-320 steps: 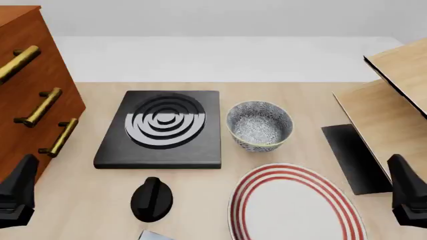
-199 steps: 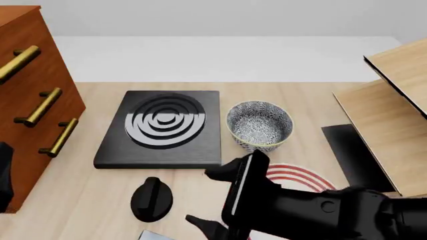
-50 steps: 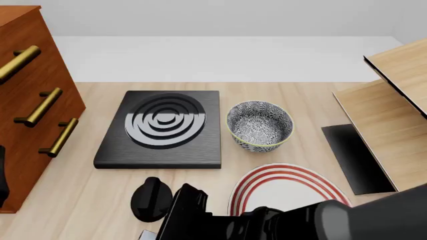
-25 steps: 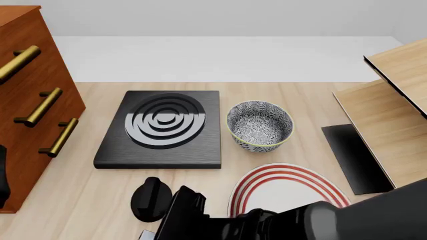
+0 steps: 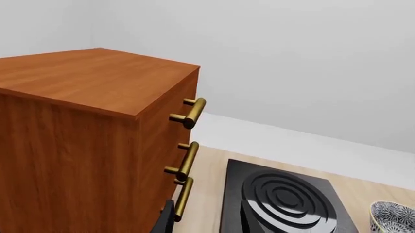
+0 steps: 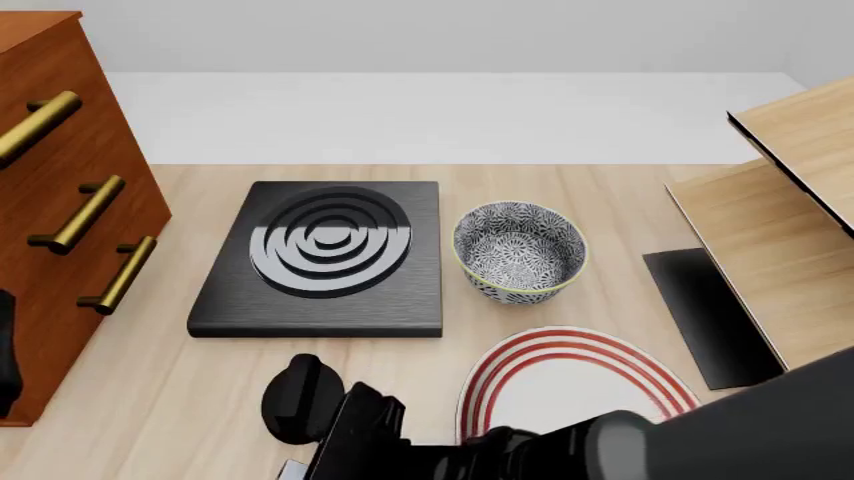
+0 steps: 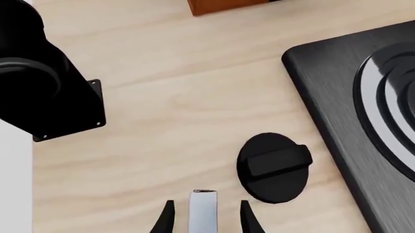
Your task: Pick up the cream cheese and put it in the bowl.
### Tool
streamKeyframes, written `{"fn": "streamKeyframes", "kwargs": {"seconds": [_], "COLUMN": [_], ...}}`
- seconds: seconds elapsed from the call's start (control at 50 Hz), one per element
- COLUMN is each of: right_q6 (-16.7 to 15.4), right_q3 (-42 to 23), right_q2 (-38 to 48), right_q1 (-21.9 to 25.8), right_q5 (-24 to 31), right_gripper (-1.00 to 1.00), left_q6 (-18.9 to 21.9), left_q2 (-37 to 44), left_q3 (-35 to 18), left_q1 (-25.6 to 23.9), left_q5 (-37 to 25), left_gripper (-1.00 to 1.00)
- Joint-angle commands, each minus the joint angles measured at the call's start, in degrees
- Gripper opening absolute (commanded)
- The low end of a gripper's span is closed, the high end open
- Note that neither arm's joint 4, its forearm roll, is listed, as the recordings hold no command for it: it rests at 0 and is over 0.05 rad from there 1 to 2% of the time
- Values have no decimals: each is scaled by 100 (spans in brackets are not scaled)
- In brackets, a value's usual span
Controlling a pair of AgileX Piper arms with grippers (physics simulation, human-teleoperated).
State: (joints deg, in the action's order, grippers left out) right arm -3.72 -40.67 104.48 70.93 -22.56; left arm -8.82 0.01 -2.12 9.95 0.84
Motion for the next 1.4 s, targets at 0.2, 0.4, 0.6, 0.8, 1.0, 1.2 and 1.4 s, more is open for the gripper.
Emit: {"fn": "streamKeyframes", "kwargs": {"seconds": [0.2,0.4,0.6,0.8,1.0,1.2,1.4], "right_q6": [87,157,297,209,370,313,299], "right_q3": [-26,1,11,293,683,853,534], "right_q2": [193,195,16,-804,-1819,-2927,-3357], "right_q1": [-41,-61,31,-126,-526,-981,-1383], "right_q5": [-67,-28,173,333,537,889,1452], "right_gripper": [100,-100,-100,-100,-100,-100,-100], "left_q6": [-7,45,91,117,134,163,179], "left_q2": [0,0,0,0,0,0,0], "left_q3": [6,-8,-15,-27,-36,-50,-49], "left_q1": [-21,-76,-57,-87,-88,-128,-103], "left_q5": [-15,-18,-14,-7,3,-2,10], "left_gripper": [100,100,100,100,100,100,100]}}
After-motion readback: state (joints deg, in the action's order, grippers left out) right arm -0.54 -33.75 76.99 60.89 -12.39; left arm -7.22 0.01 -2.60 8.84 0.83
